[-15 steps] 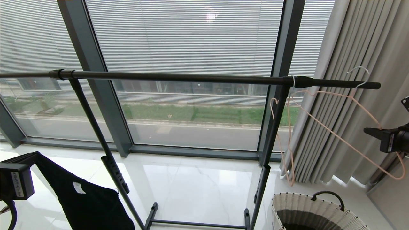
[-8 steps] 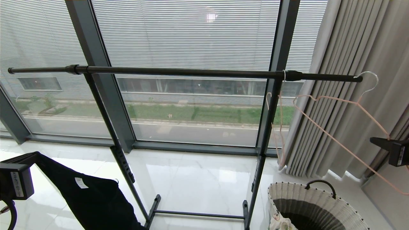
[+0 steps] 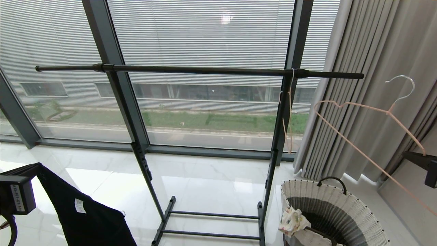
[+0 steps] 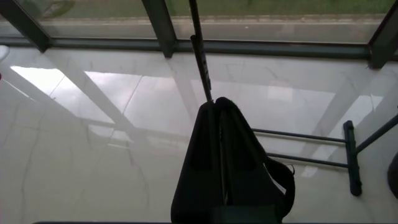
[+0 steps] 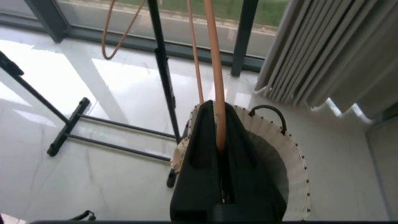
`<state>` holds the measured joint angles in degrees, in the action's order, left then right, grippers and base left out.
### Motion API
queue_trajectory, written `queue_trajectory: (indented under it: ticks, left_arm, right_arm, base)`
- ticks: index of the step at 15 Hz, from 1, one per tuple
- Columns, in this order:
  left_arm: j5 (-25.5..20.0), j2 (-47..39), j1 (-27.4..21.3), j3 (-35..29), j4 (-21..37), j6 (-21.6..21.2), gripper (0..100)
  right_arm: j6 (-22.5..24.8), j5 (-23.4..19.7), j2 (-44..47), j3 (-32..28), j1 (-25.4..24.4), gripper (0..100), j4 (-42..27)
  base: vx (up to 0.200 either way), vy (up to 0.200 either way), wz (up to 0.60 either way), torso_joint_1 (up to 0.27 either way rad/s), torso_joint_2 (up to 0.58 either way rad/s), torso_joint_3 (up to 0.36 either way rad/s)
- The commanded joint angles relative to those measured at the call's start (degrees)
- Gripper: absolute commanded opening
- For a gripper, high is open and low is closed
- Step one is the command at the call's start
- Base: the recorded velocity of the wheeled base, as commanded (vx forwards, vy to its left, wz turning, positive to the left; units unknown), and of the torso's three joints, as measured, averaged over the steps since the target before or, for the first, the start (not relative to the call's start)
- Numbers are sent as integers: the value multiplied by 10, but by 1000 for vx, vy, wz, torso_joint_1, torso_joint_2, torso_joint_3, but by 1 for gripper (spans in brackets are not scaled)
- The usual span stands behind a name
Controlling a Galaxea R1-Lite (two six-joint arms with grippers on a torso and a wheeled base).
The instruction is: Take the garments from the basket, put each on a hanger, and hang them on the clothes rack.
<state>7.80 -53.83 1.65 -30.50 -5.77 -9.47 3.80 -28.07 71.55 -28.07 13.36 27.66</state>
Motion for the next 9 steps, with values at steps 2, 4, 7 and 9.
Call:
queue_trajectory:
  ticks: [2, 4, 7, 9]
  left_arm:
    - [0, 1, 0, 0, 0, 0, 0]
    - [-1, 0, 0, 0, 0, 0, 0]
    - [-1, 0, -9, -1, 0, 0, 0]
    - [-1, -9, -33, -15, 0, 2, 0]
  right_arm:
    - [-3, -38, -43, -8, -4, 0, -5]
    - [-3, -56, -62, -27, -24, 0, -38]
    - [-3, -57, -83, -60, -92, 0, -89]
    - [-2, -57, -99, -60, -149, 0, -115]
  base:
    - [-200, 0, 0, 0, 2, -2]
    - [-200, 0, 0, -2, 5, 2]
    - [0, 0, 0, 0, 0, 0]
    - [0, 0, 0, 0, 0, 0]
